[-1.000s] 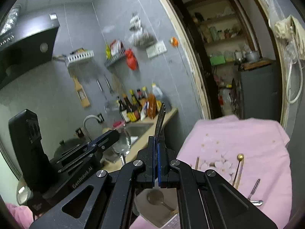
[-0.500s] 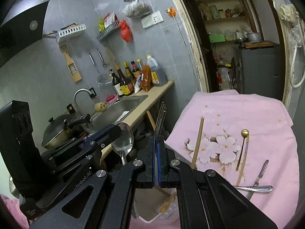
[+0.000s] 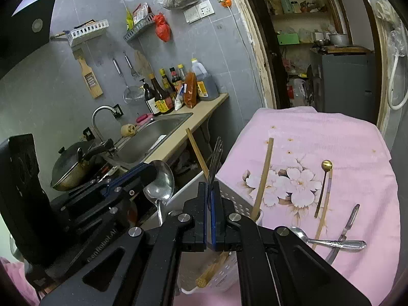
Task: Organize utensils
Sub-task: 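Lower the fork into the basket and open the right tool, then move both open tools back over the remaining spoon, knife and gold spoon, then lower the left tool toward the silver spoon while the right approaches the knife, then grasp the silver spoon with the left tool while the right grasps the knife handle, then lift the spoon with the left tool while the right lifts the knife, then carry the spoon with the left tool while the right carries the knife over the basket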
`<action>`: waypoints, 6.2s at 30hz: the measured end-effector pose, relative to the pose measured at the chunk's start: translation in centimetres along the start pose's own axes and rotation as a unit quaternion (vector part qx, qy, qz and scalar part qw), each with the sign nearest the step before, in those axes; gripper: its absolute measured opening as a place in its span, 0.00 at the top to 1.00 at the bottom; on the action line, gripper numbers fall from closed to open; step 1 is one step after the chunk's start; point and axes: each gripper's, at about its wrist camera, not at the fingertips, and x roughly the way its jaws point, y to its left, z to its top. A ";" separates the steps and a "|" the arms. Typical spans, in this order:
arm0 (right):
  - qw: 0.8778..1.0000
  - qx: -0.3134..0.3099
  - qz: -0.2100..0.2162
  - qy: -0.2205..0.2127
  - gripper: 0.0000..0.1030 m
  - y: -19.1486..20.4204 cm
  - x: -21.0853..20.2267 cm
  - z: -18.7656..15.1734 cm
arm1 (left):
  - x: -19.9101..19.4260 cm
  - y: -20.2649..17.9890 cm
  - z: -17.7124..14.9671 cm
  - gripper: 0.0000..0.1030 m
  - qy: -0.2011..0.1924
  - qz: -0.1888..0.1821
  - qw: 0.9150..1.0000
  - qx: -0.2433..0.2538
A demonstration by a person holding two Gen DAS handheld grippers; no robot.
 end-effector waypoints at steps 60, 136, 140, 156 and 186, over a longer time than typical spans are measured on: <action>0.959 -0.049 -0.276 -0.039 0.01 -22.2 -15.7 0.6 | 1.5 -20.1 1.1 0.03 0.014 0.069 0.997 0.009; 0.958 0.110 -0.043 0.260 0.87 -26.9 9.6 -4.0 | 18.3 -15.1 -10.6 0.85 0.166 0.139 0.933 -0.288; 0.960 0.121 -0.051 0.247 0.87 -27.9 8.0 -4.0 | 19.1 -15.9 -10.2 0.85 0.178 0.098 0.939 -0.277; 0.959 0.171 -0.029 0.226 0.88 -30.9 6.5 -5.2 | 20.0 -18.4 -8.2 0.97 0.228 0.009 0.950 -0.211; 0.976 0.155 0.001 0.155 0.95 -28.4 3.1 -3.3 | 14.2 -17.5 -3.4 0.98 0.154 -0.019 0.971 -0.181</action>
